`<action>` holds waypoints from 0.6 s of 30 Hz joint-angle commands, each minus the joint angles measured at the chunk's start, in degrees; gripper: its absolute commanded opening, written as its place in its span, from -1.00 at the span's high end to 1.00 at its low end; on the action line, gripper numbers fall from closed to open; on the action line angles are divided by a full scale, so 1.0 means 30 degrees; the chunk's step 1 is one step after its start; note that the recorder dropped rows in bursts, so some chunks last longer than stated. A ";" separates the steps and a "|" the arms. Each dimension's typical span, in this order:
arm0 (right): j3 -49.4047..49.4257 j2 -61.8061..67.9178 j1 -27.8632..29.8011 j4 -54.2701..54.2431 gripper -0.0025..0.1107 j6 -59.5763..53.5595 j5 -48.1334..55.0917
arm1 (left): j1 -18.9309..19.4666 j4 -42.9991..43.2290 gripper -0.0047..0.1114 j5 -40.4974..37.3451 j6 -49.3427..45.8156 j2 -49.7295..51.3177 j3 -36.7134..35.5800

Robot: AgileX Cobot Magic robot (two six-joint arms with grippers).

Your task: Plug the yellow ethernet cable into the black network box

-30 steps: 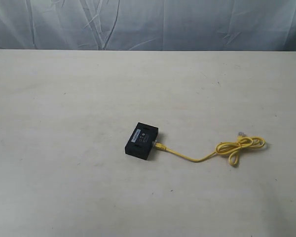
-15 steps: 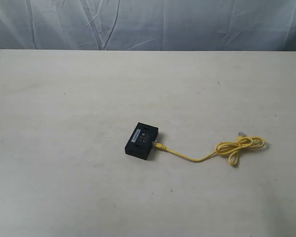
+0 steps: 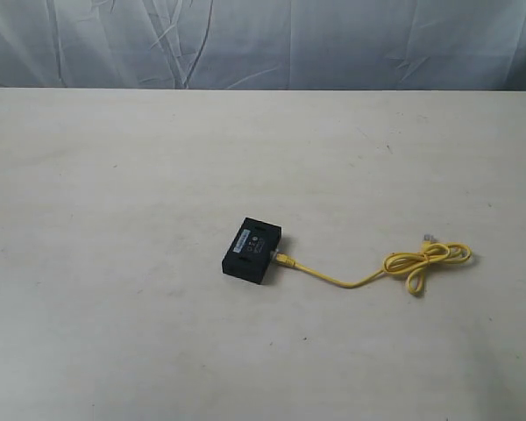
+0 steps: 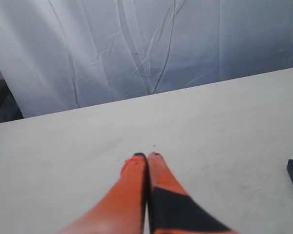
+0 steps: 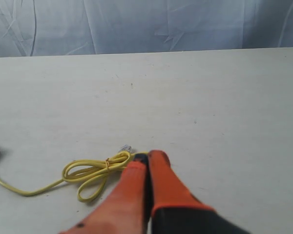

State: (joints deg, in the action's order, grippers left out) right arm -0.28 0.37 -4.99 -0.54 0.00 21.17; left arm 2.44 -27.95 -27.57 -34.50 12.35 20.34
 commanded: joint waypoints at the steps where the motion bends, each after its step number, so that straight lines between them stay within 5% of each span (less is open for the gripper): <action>1: 0.0094 -0.0125 0.0093 0.0000 0.96 0.0000 -0.0338 | -0.0934 0.0325 0.92 0.2709 -0.0059 -0.2327 -0.3040; 14: 0.0094 -0.0125 0.0093 0.0000 0.96 0.0000 -0.0338 | -0.1065 0.1598 0.92 0.4375 0.0029 -0.3651 -0.6780; 18: 0.0094 -0.0125 0.0093 0.0000 0.96 0.0000 -0.0338 | -0.0849 0.4062 0.92 0.4491 0.3030 -0.3651 -0.6780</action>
State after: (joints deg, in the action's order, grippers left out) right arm -0.28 0.37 -4.99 -0.54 0.00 21.17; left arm -0.27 -20.46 -15.21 -31.73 1.60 0.27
